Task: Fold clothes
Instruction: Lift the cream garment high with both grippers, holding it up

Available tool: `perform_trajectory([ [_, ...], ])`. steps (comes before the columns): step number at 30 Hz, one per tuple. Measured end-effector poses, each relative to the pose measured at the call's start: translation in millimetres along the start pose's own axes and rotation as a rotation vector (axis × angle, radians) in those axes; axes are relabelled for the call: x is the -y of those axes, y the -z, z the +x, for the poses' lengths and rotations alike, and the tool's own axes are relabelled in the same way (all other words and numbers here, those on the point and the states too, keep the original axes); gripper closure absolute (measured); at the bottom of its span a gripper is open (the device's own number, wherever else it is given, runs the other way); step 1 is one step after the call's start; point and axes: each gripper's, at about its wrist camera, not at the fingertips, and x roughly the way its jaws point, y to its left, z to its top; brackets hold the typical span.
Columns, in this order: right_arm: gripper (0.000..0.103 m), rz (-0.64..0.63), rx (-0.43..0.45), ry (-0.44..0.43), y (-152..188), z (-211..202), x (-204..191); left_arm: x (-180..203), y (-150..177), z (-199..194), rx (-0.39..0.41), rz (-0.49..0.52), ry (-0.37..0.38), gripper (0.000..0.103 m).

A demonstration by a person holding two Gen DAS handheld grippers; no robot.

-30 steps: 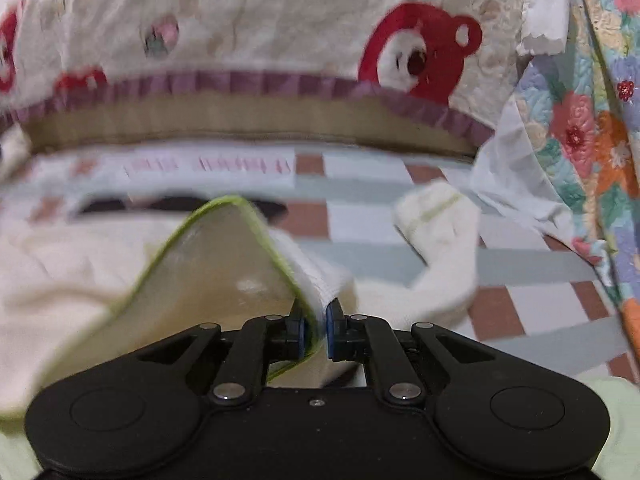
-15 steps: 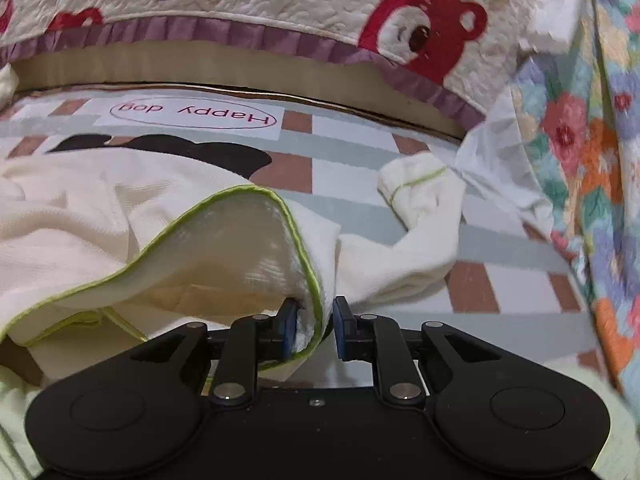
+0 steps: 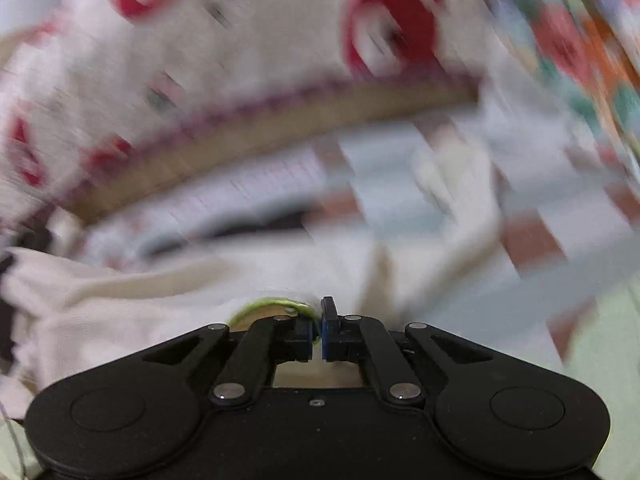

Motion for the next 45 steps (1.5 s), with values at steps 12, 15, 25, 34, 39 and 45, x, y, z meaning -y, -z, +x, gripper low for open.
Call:
perform_trajectory([
  [12, 0.066, -0.076, -0.120, -0.178, -43, 59, -49, -101, -3, 11, -0.074, -0.268, -0.321, 0.101],
  [15, 0.062, 0.035, -0.123, -0.150, -41, 61, -27, -111, -5, 13, -0.079, -0.317, -0.297, 0.101],
  [25, 0.062, -0.590, -0.252, 0.027, -11, 66, -46, -108, -3, 16, -0.093, -0.286, -0.275, 0.101],
  [34, 0.100, -0.295, -0.265, 0.065, -34, 116, -18, -113, 0, 18, -0.092, -0.256, -0.257, 0.102],
  [39, 0.100, -0.273, 0.068, 0.013, -61, 51, -46, -82, -22, -11, -0.003, -0.140, -0.227, 0.102],
  [45, 0.100, -0.313, 0.275, 0.013, -100, -29, -64, -20, -70, -71, 0.138, -0.001, -0.230, 0.102],
])
